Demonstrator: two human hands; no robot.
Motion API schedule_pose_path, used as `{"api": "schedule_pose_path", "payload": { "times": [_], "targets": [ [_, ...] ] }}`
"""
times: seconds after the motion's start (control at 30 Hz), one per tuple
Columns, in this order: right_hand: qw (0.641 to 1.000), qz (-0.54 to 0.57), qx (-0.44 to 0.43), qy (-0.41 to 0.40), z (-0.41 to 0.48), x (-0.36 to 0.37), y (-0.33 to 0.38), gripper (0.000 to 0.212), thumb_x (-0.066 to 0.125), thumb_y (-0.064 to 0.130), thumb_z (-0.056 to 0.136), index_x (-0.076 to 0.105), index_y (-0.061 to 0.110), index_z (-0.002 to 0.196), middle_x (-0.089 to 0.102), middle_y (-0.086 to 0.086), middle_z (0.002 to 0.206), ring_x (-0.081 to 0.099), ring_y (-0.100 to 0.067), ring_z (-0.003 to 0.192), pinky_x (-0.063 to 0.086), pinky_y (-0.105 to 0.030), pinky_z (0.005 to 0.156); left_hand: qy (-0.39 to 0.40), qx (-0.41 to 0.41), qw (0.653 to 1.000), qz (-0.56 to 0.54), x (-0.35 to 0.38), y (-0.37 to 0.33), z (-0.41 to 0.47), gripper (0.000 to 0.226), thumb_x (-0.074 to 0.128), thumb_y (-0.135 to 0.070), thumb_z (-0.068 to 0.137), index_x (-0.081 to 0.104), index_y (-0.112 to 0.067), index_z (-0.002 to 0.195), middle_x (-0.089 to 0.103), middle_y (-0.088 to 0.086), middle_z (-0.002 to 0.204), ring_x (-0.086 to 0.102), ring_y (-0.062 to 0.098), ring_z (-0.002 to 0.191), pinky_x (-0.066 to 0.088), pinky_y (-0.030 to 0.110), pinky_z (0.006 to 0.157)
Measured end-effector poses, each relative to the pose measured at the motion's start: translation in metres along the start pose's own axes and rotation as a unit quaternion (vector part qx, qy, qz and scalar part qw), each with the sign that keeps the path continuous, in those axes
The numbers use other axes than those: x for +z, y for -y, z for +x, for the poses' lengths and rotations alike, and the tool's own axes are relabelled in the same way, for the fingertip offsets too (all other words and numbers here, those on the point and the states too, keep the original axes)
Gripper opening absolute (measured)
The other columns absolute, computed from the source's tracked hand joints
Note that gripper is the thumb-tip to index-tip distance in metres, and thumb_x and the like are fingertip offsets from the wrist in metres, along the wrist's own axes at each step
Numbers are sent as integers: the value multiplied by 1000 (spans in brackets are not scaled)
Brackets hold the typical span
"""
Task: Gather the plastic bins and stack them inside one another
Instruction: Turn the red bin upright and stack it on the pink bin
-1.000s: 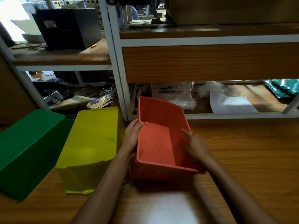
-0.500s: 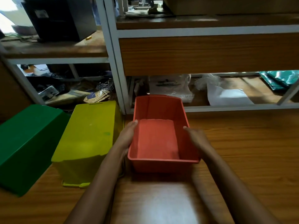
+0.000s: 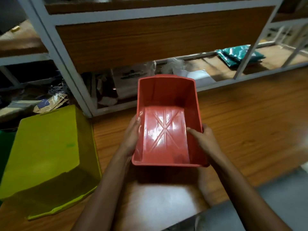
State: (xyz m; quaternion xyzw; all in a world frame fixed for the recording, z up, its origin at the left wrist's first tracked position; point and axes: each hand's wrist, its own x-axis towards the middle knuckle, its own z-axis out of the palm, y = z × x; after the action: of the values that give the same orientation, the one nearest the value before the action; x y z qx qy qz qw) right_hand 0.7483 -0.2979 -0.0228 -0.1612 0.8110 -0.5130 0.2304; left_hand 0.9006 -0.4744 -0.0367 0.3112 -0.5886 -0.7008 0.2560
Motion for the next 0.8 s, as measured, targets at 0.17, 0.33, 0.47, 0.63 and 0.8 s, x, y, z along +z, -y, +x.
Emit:
{"api": "schedule_pose_path", "payload": {
  "times": [0.17, 0.33, 0.47, 0.63, 0.8],
  "targets": [
    [997, 8, 21, -69, -27, -56, -24, 49, 69, 55, 74, 60, 29, 115, 72, 1, 104, 70, -23, 93, 56, -51, 87, 62, 0, 998, 18, 62, 5, -6, 37, 38, -41, 104, 55, -31, 135, 68, 2, 126, 69, 21, 108, 56, 37, 84],
    [989, 33, 36, -136, -56, -122, -51, 45, 67, 34, 89, 56, 15, 128, 69, -3, 109, 67, -22, 93, 55, -46, 88, 142, 16, 988, 66, 134, 6, -27, 40, 39, -42, 103, 47, -37, 142, 63, -4, 129, 67, 13, 109, 56, 34, 88],
    [977, 41, 33, -205, -92, -184, -73, 40, 66, 30, 91, 57, 13, 127, 66, -2, 106, 63, -17, 87, 49, -34, 80, 205, 7, 976, 80, 200, 10, -54, 39, 40, -45, 101, 40, -45, 141, 63, -10, 121, 70, 3, 94, 59, 26, 72],
    [965, 88, 47, -243, -142, -263, -118, 46, 67, 25, 90, 54, 19, 134, 67, 1, 112, 67, -13, 92, 53, -30, 75, 287, 3, 954, 88, 287, 31, -93, 46, 40, -43, 102, 35, -41, 148, 62, -5, 129, 69, 14, 106, 58, 44, 88],
    [943, 153, 94, -280, -191, -333, -178, 57, 69, 16, 87, 42, 23, 137, 63, 4, 114, 67, -13, 94, 55, -34, 75, 352, -52, 929, 104, 370, 70, -126, 52, 48, -54, 97, 29, -55, 145, 43, 3, 151, 52, 31, 131, 45, 63, 99]
  ]
}}
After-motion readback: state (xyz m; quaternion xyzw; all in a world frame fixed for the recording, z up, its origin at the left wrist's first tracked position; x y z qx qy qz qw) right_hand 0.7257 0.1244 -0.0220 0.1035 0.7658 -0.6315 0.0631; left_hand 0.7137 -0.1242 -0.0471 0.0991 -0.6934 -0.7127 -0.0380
